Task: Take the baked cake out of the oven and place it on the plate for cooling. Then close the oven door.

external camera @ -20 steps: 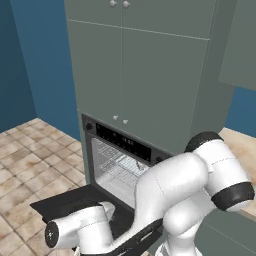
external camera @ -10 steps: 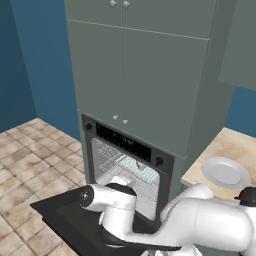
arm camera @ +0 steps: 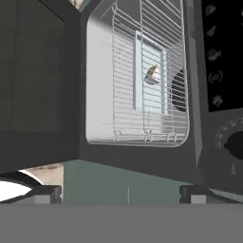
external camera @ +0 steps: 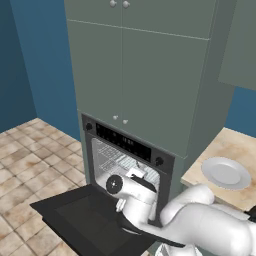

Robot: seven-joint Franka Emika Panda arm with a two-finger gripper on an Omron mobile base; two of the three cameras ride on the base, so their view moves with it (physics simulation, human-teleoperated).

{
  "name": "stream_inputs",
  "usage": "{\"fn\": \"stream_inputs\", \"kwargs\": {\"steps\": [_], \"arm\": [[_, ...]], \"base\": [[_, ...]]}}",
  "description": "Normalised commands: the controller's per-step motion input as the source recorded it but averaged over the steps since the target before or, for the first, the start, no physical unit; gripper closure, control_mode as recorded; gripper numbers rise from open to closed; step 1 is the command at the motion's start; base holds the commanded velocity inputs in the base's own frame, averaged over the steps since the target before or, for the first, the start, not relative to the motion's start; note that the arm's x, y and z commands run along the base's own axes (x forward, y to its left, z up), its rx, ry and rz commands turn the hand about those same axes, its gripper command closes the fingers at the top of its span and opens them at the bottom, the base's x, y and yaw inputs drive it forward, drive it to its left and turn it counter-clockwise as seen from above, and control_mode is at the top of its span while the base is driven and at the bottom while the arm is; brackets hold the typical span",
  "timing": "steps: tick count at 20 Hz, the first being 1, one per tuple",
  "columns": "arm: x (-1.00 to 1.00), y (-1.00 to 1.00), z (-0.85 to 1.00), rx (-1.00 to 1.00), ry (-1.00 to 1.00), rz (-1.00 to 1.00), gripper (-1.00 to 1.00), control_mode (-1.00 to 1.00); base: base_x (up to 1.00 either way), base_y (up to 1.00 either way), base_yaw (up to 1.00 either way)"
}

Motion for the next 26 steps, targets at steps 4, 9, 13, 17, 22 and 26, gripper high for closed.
{"fn": "stream_inputs", "kwargs": {"steps": [4,9,13,17,22,26], "arm": [[0.54,0.00,-0.38,-0.02,0.00,0.00,-1.00,-1.00],[0.44,0.00,-0.36,-0.05,0.00,0.00,-1.00,-1.00],[0.34,0.00,-0.42,-0.06,0.00,0.00,-1.00,-1.00],[0.19,-0.10,-0.51,-0.07,0.00,0.00,-1.00,-1.00],[0.07,-0.18,-0.43,-0.03,0.00,-0.01,-1.00,-1.00],[0.17,-0.26,-0.26,0.00,0.00,-0.01,-1.00,-1.00]], "base": [[0.00,0.00,0.00],[0.00,0.00,0.00],[0.00,0.00,0.00],[0.00,0.00,0.00],[0.00,0.00,0.00],[0.00,0.00,0.00]]}}
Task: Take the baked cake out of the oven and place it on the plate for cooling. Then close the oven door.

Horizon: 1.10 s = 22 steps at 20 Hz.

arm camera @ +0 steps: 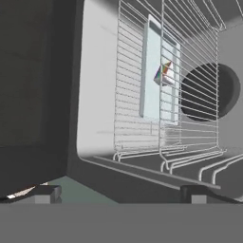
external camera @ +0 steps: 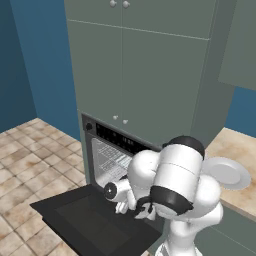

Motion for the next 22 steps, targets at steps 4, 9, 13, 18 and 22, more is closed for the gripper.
{"fn": "stream_inputs", "kwargs": {"steps": [4,9,13,18,22], "arm": [[0.23,-0.29,-0.21,0.00,0.00,-0.01,-1.00,-1.00],[0.23,-0.34,-0.23,-0.01,0.00,-0.04,-1.00,-1.00],[0.11,-0.33,-0.30,-0.02,0.00,-0.04,-1.00,-1.00],[0.00,-0.26,-0.39,-0.02,0.00,-0.03,-1.00,-1.00],[0.01,-0.20,-0.36,-0.01,0.00,-0.01,-1.00,-1.00]], "base": [[0.00,0.00,0.00],[0.00,0.00,0.00],[0.00,0.00,0.00],[0.00,0.00,0.00],[0.00,0.00,0.00]]}}
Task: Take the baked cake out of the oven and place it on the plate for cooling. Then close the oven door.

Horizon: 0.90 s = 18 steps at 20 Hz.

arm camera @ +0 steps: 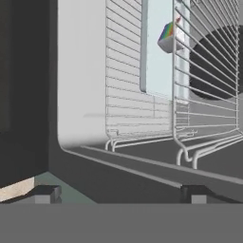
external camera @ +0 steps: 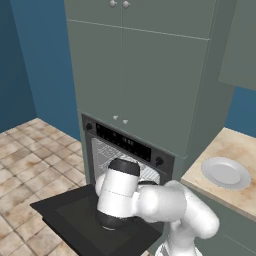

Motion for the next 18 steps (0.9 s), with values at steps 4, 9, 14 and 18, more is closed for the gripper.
{"fn": "stream_inputs", "kwargs": {"steps": [4,9,14,18], "arm": [[0.09,-0.19,-0.26,0.00,0.00,0.00,-1.00,-1.00],[0.18,-0.14,-0.17,0.00,0.00,0.00,-1.00,-1.00],[0.20,-0.01,-0.12,0.00,0.00,0.00,-1.00,-1.00],[0.20,0.00,-0.17,0.00,0.00,0.00,-1.00,-1.00]], "base": [[0.00,0.00,0.00],[0.00,0.00,0.00],[0.00,0.00,0.00],[0.00,0.00,0.00]]}}
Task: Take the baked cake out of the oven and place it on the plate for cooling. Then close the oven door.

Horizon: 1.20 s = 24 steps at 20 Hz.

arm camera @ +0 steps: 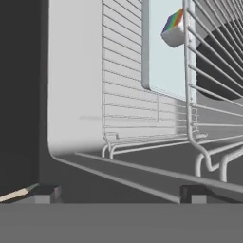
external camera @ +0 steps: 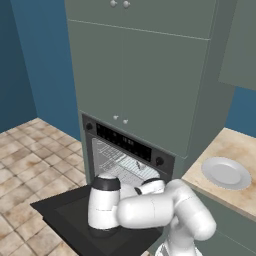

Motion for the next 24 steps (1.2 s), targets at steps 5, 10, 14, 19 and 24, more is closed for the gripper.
{"fn": "stream_inputs", "kwargs": {"steps": [5,10,14,19,24], "arm": [[0.19,0.00,-0.26,0.00,0.00,0.00,-1.00,-1.00],[0.26,0.07,-0.28,0.00,0.00,0.00,-1.00,-1.00],[0.33,0.05,-0.23,0.00,0.00,0.00,-1.00,-1.00],[0.41,0.03,-0.21,0.00,0.00,0.00,-1.00,-1.00],[0.46,0.03,-0.29,0.00,0.00,0.00,-1.00,-1.00]], "base": [[0.00,0.00,0.00],[0.00,0.00,0.00],[0.00,0.00,0.00],[0.00,0.00,0.00],[0.00,0.00,0.00]]}}
